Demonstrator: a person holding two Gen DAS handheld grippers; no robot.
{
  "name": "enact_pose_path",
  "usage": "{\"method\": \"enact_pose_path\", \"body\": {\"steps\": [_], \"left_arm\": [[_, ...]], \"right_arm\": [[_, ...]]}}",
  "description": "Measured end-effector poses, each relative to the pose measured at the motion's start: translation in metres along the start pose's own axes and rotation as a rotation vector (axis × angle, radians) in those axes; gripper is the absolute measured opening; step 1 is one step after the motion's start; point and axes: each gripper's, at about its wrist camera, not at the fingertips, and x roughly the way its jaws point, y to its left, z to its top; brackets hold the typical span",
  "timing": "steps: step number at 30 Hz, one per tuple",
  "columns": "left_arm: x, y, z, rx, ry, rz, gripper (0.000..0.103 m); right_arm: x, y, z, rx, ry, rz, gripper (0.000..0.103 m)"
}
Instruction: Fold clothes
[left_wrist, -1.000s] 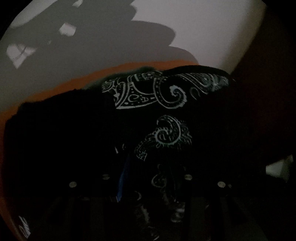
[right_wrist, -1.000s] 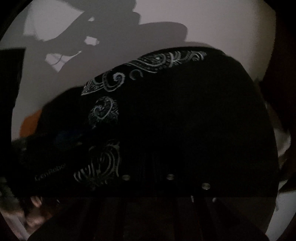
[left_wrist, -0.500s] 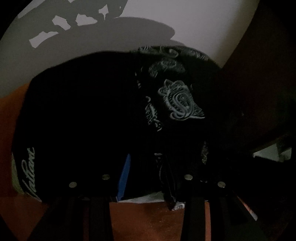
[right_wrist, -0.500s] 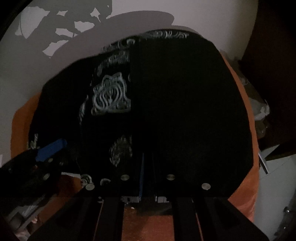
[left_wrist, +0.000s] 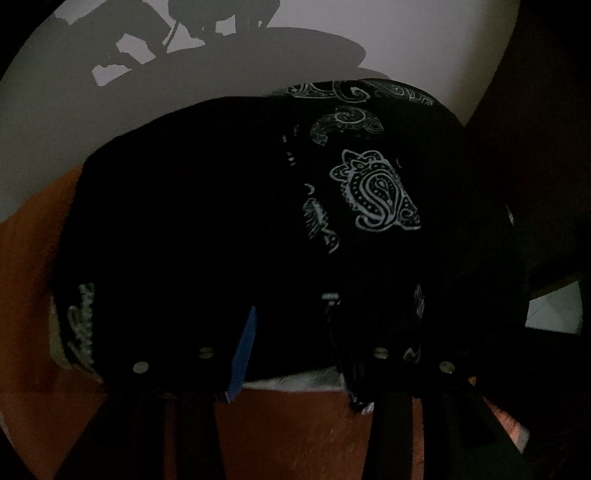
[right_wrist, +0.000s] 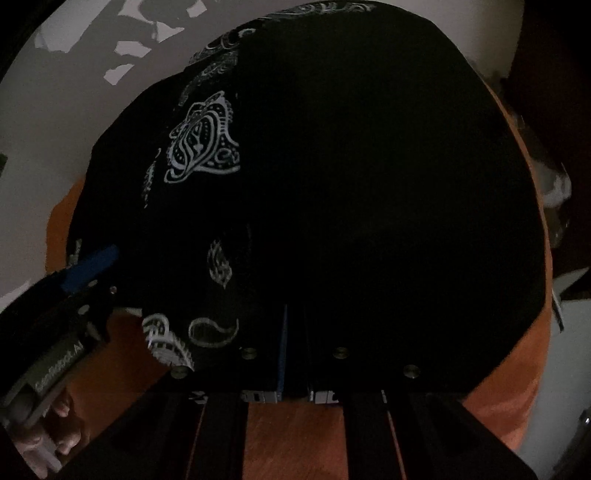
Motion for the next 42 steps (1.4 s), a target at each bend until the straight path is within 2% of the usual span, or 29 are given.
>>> {"method": "enact_pose_path", "body": {"steps": [4, 11, 13, 15, 17, 20, 22, 24, 26, 29, 32, 35, 40, 42], "left_arm": [[-0.015, 0.006, -0.006, 0.012, -0.002, 0.005, 0.044], [-0.032, 0.026, -0.015, -0.052, 0.015, -0.07, 0.044], [-0.037, 0.039, -0.027, -0.071, 0.026, -0.073, 0.044], [-0.037, 0.049, -0.03, -0.085, 0.04, -0.075, 0.044], [-0.045, 0.064, -0.04, -0.083, 0.056, -0.075, 0.044], [-0.077, 0.095, -0.065, -0.083, 0.077, -0.104, 0.044], [-0.099, 0.114, -0.077, -0.078, 0.084, -0.128, 0.046], [-0.126, 0.134, -0.084, -0.069, 0.082, -0.131, 0.054], [-0.154, 0.156, -0.09, -0.071, 0.067, -0.136, 0.056], [-0.192, 0.182, -0.099, -0.074, 0.031, -0.139, 0.057], [-0.234, 0.196, -0.116, -0.039, -0.031, -0.133, 0.058], [-0.264, 0.203, -0.132, -0.052, -0.07, -0.156, 0.059], [-0.302, 0.203, -0.173, -0.094, -0.106, -0.14, 0.06], [-0.319, 0.202, -0.199, -0.125, -0.104, -0.117, 0.06]], "right_arm": [[-0.009, -0.003, 0.002, 0.015, 0.016, 0.013, 0.007], [-0.024, 0.012, 0.004, -0.026, 0.032, -0.026, 0.008], [-0.029, 0.023, 0.001, -0.042, 0.019, -0.036, 0.013], [-0.034, 0.037, -0.003, -0.065, 0.003, -0.062, 0.026], [-0.039, 0.054, -0.01, -0.073, -0.016, -0.093, 0.027], [-0.065, 0.072, -0.039, -0.06, -0.013, -0.114, 0.027], [-0.1, 0.105, -0.069, -0.07, -0.04, -0.137, 0.027], [-0.131, 0.135, -0.087, -0.095, -0.079, -0.184, 0.028], [-0.155, 0.153, -0.103, -0.099, -0.101, -0.203, 0.031], [-0.177, 0.2, -0.113, -0.095, -0.161, -0.241, 0.035], [-0.214, 0.228, -0.132, -0.085, -0.235, -0.237, 0.035], [-0.243, 0.253, -0.16, -0.102, -0.299, -0.244, 0.039], [-0.27, 0.263, -0.214, -0.113, -0.324, -0.184, 0.039], [-0.279, 0.262, -0.24, -0.125, -0.311, -0.189, 0.039]]}}
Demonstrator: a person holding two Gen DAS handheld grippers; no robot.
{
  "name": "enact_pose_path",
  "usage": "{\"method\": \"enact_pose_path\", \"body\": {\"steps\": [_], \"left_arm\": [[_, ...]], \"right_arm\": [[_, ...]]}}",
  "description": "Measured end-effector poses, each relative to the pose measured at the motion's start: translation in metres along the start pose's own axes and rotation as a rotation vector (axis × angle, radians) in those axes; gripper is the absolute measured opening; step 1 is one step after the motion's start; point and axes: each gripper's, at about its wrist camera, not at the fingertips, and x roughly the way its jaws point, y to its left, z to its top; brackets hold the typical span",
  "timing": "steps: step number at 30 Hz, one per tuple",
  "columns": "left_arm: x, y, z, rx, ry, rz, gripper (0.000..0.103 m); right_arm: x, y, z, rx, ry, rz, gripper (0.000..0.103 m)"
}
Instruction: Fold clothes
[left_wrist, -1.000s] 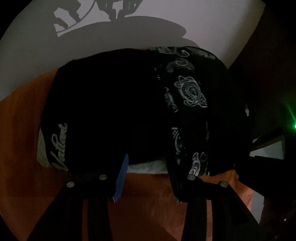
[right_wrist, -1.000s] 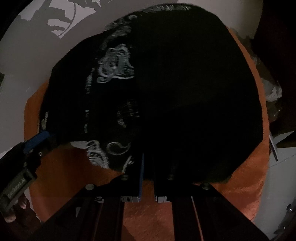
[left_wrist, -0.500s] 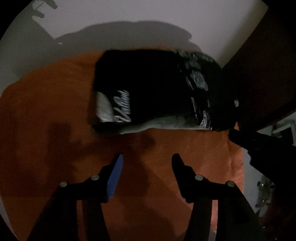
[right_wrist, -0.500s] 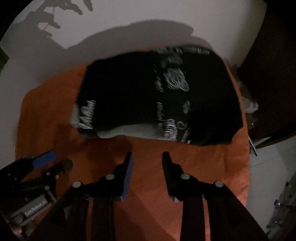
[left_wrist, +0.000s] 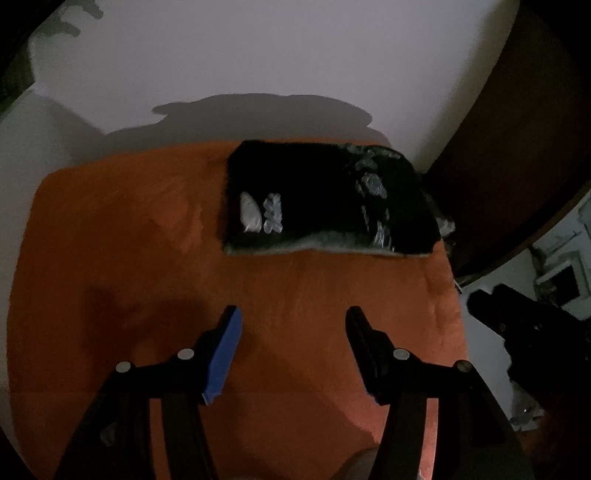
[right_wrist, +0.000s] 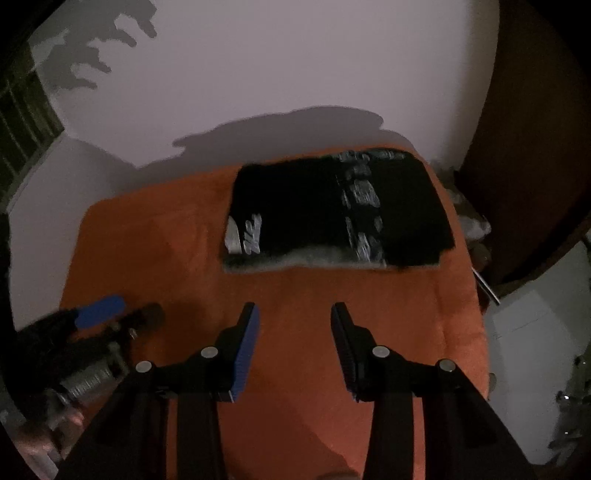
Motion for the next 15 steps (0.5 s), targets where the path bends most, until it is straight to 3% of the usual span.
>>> {"method": "enact_pose_path", "body": {"steps": [3, 6, 10, 15], "left_arm": [[-0.028, -0.004, -0.033, -0.033, 0.01, 0.007, 0.06], [-0.058, -0.009, -0.062, -0.049, 0.001, 0.016, 0.061], [-0.072, -0.008, -0.088, -0.106, -0.072, 0.125, 0.073], [-0.059, -0.008, -0.107, -0.107, -0.062, 0.134, 0.073]], "right_arm": [[-0.033, -0.01, -0.036, 0.001, -0.018, 0.026, 0.039], [-0.048, -0.019, -0.071, 0.042, 0.035, 0.077, 0.039], [-0.058, -0.013, -0.091, -0.002, 0.043, 0.043, 0.039], [-0.07, -0.006, -0.101, -0.023, -0.028, 0.063, 0.039]]}}
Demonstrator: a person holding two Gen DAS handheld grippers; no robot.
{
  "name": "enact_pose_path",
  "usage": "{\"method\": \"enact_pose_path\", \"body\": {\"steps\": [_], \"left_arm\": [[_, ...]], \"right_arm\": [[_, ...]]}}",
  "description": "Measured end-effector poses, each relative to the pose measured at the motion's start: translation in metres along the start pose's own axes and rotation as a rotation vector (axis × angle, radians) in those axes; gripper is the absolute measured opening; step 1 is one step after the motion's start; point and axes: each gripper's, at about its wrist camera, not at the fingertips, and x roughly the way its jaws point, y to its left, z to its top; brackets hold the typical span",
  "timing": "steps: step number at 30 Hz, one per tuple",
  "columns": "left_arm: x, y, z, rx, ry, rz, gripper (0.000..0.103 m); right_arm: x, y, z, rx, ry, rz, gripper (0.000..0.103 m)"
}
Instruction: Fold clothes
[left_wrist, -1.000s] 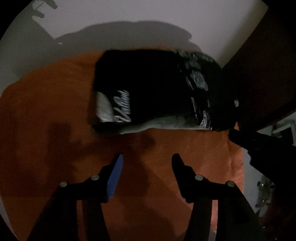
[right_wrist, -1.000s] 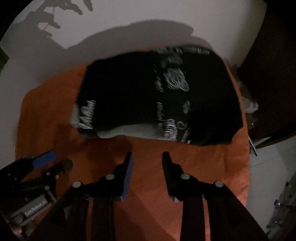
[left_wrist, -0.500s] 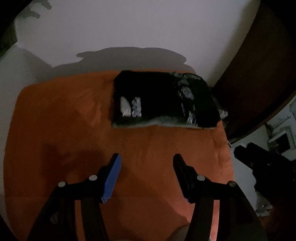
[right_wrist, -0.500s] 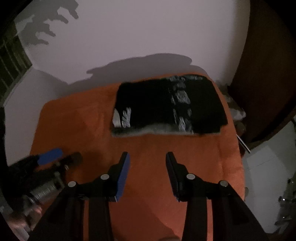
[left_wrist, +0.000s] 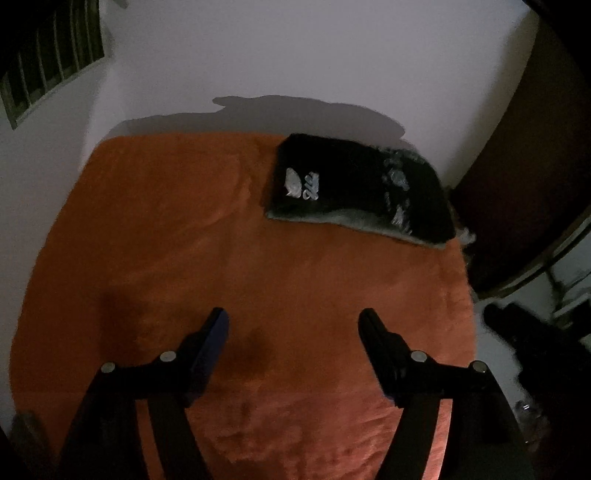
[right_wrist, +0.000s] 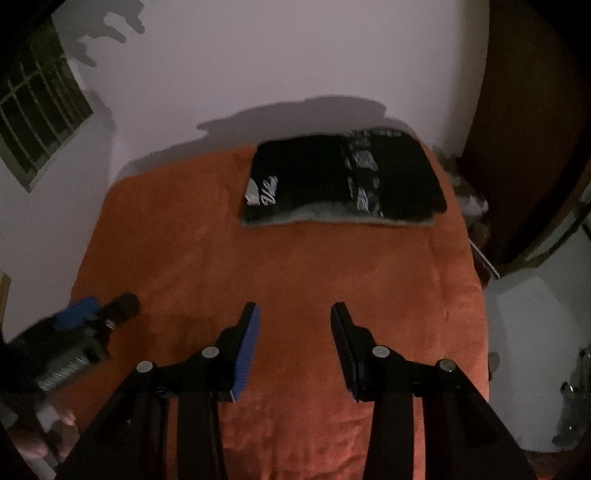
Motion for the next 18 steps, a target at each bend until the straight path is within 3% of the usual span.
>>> {"method": "enact_pose_path", "body": {"steps": [4, 7, 11, 15, 16, 18], "left_arm": [[0.009, 0.001, -0.014, 0.026, -0.009, 0.006, 0.073], [0.012, 0.003, -0.03, 0.025, -0.041, -0.031, 0.073], [0.012, 0.008, -0.061, 0.034, -0.097, -0.053, 0.073], [0.017, 0.013, -0.099, 0.077, -0.089, -0.076, 0.073], [0.018, 0.015, -0.113, 0.106, -0.084, -0.058, 0.073], [0.019, 0.018, -0.132, 0.145, -0.084, -0.033, 0.073]], "right_arm": [[0.001, -0.001, -0.01, 0.013, -0.031, 0.012, 0.039], [0.005, -0.003, -0.026, 0.014, -0.074, 0.022, 0.039], [0.016, 0.002, -0.051, -0.021, -0.094, 0.021, 0.039], [0.022, 0.009, -0.082, -0.042, -0.082, 0.009, 0.039], [0.02, 0.011, -0.092, -0.045, -0.098, 0.008, 0.04], [0.018, 0.018, -0.113, -0.061, -0.126, -0.008, 0.056]]}}
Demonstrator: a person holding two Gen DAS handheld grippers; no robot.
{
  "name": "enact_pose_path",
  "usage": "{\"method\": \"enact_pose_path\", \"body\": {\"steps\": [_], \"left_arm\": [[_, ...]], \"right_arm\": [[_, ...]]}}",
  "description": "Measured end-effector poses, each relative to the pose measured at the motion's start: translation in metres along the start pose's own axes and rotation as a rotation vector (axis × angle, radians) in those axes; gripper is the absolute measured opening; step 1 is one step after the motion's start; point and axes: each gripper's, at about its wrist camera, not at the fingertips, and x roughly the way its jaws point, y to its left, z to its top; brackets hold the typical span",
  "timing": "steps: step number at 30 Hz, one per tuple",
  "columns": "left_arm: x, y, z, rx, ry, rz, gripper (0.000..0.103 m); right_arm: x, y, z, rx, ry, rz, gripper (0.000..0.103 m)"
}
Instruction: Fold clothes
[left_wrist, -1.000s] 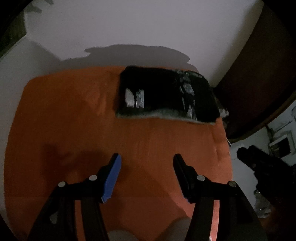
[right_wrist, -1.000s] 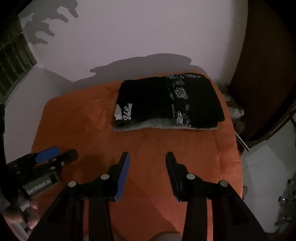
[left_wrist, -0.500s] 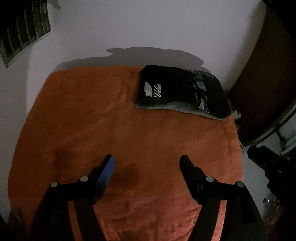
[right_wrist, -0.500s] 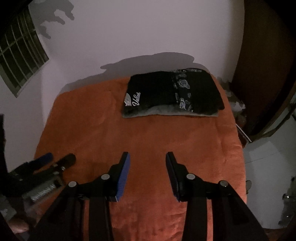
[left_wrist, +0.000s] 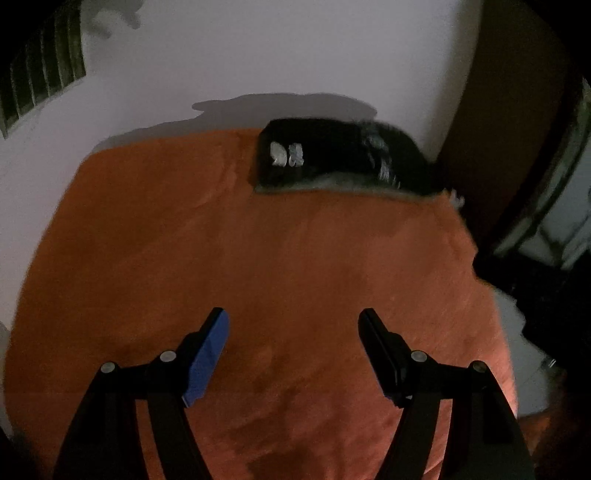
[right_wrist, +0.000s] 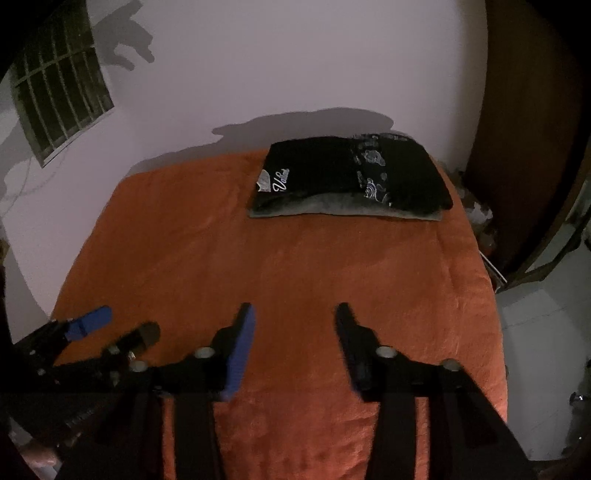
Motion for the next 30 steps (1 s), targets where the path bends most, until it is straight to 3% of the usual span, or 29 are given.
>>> {"method": "enact_pose_path", "body": {"steps": [4, 6, 8, 15, 25, 30], "left_arm": [[-0.007, 0.011, -0.036, -0.001, -0.026, -0.01, 0.074], [-0.009, 0.017, -0.053, -0.024, -0.039, -0.019, 0.074], [-0.008, 0.021, -0.074, -0.036, -0.038, -0.05, 0.074], [0.004, 0.023, -0.121, -0.065, -0.013, -0.056, 0.074], [0.016, 0.022, -0.143, -0.03, 0.033, -0.039, 0.074], [0.01, 0.027, -0.145, -0.046, 0.015, -0.032, 0.074]], "right_arm": [[-0.005, 0.014, -0.04, -0.039, -0.029, -0.046, 0.059], [-0.004, 0.019, -0.061, -0.049, -0.024, -0.056, 0.072], [-0.004, 0.021, -0.081, -0.044, -0.031, -0.057, 0.078], [0.001, 0.033, -0.139, -0.064, -0.009, -0.089, 0.082], [0.023, 0.036, -0.159, -0.064, 0.081, -0.081, 0.085], [0.026, 0.04, -0.162, -0.052, 0.086, -0.068, 0.085]]}}
